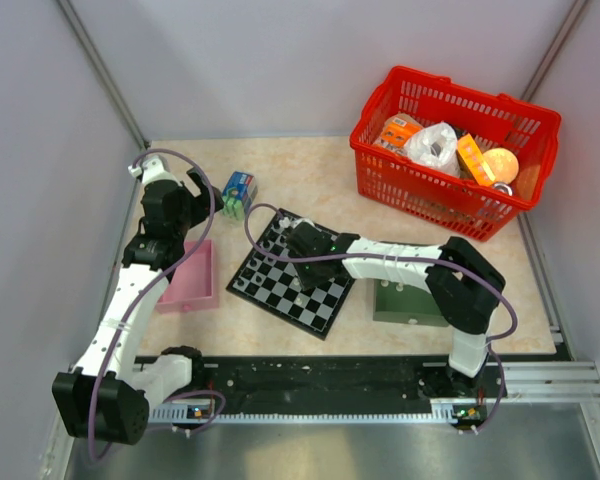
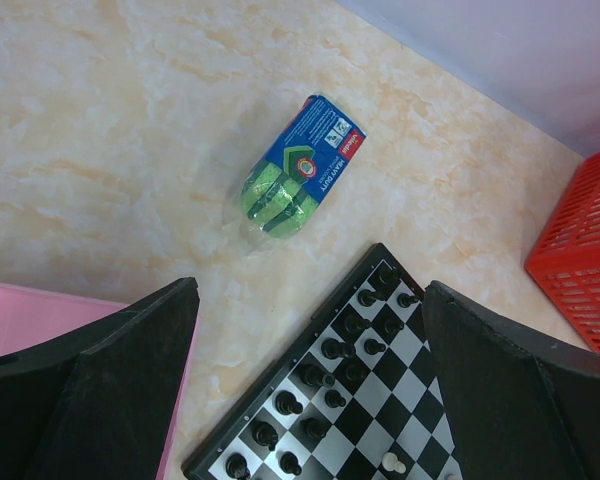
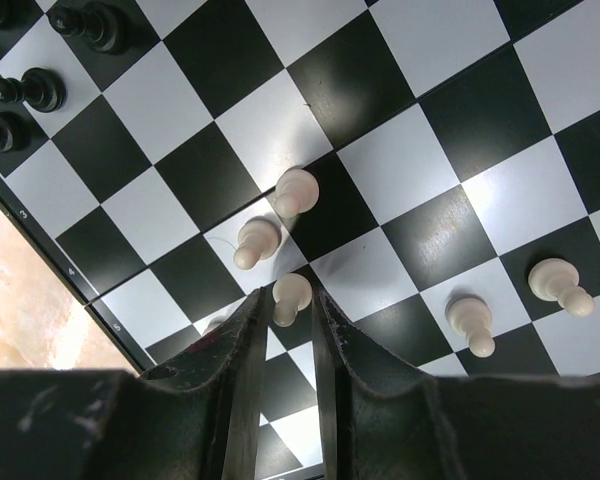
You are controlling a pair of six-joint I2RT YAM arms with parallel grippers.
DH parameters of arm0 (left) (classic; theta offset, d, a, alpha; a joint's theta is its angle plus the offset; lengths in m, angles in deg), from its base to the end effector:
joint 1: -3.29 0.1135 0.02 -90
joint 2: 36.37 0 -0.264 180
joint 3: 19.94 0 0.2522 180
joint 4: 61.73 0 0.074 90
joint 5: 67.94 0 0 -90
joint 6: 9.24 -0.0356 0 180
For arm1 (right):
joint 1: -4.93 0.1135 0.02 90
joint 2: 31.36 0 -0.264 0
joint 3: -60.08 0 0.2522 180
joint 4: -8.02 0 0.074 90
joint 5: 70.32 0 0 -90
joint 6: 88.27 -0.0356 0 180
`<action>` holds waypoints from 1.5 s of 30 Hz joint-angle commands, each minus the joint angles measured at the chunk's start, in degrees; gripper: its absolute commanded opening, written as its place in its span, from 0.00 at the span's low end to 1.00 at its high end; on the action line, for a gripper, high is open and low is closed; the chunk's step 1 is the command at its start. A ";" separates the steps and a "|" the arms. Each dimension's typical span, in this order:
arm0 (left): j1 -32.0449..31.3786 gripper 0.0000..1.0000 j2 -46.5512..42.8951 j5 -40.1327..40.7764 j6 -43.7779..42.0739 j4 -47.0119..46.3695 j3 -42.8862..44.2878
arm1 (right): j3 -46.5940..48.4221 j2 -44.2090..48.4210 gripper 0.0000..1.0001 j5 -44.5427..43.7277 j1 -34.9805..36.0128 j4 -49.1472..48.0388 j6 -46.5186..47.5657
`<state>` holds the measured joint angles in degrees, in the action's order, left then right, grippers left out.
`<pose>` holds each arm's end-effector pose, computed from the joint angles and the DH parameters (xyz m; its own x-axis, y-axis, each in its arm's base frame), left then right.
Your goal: Set up the chess pieces on the board
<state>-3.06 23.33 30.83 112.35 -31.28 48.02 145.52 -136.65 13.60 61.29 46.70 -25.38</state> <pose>0.2366 -0.0209 0.3364 -0.3035 -0.4871 -0.8189 -0.2230 0.8719 -0.4360 0.2158 0.3176 0.1892 -0.7839 -0.3601 -0.5059 -0.4943 0.8549 0.1575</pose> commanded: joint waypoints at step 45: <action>0.46 0.99 -1.70 -0.60 0.49 -2.80 0.21 | -7.61 8.88 0.12 -6.57 -2.57 -1.20 -1.98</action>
<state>-2.99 22.90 30.42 112.42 -31.32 47.89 138.30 -130.29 6.95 59.06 46.68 -27.04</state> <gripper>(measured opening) 0.987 0.124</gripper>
